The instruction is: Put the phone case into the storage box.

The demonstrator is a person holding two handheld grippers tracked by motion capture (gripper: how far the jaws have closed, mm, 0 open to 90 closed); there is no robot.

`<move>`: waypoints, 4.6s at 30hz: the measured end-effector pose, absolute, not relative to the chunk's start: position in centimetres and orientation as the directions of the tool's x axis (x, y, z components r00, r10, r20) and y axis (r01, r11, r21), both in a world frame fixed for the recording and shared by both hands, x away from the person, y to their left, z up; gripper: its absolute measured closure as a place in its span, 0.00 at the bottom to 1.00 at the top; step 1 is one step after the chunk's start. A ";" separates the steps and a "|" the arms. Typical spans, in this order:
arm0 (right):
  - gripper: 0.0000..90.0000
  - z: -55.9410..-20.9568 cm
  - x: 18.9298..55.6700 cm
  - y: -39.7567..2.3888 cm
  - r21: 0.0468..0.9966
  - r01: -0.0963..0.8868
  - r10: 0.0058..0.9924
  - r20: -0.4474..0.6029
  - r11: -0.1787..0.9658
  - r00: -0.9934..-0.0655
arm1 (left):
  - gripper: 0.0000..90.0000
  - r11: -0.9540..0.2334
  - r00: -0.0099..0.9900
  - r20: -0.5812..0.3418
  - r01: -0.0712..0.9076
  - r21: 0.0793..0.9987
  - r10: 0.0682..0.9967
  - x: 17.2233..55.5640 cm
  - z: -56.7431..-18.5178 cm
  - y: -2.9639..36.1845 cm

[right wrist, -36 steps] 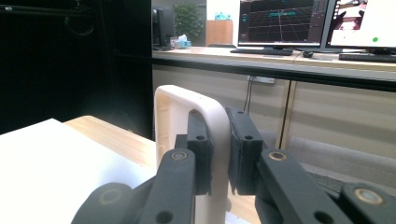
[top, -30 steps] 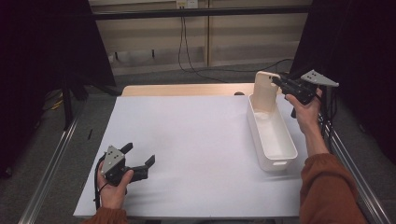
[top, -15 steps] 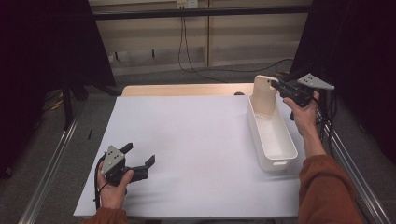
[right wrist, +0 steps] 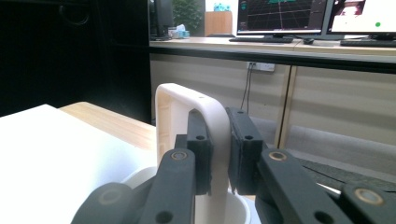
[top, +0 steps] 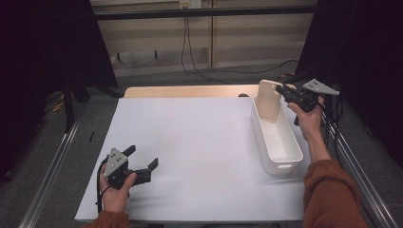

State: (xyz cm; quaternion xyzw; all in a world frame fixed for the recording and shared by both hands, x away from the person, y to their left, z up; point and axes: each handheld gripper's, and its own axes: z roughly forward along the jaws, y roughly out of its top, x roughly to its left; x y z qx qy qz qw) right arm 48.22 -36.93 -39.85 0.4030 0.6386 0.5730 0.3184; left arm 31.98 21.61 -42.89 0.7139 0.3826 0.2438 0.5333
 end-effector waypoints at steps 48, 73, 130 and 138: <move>0.92 -40.9 48.7 -37.5 0.960 0.261 0.897 0.026 0.101 -0.440 | 0.04 -0.158 0.592 -0.044 0.286 0.945 0.805 32.1 -43.0 21.5; 0.95 -42.0 49.6 -36.4 0.977 0.212 0.934 0.075 0.001 -0.350 | 0.04 -0.155 0.591 -0.046 0.284 0.946 0.805 32.1 -42.9 21.5; 0.00 -40.3 48.2 -36.1 0.965 0.260 0.923 0.134 -0.039 -0.361 | 0.04 -0.139 0.584 -0.045 0.267 0.953 0.811 31.9 -42.7 21.9; 0.01 -40.2 47.4 -36.0 0.969 0.245 0.932 0.104 -0.016 -0.348 | 0.04 -0.134 0.583 -0.049 0.267 0.954 0.811 31.7 -42.7 22.0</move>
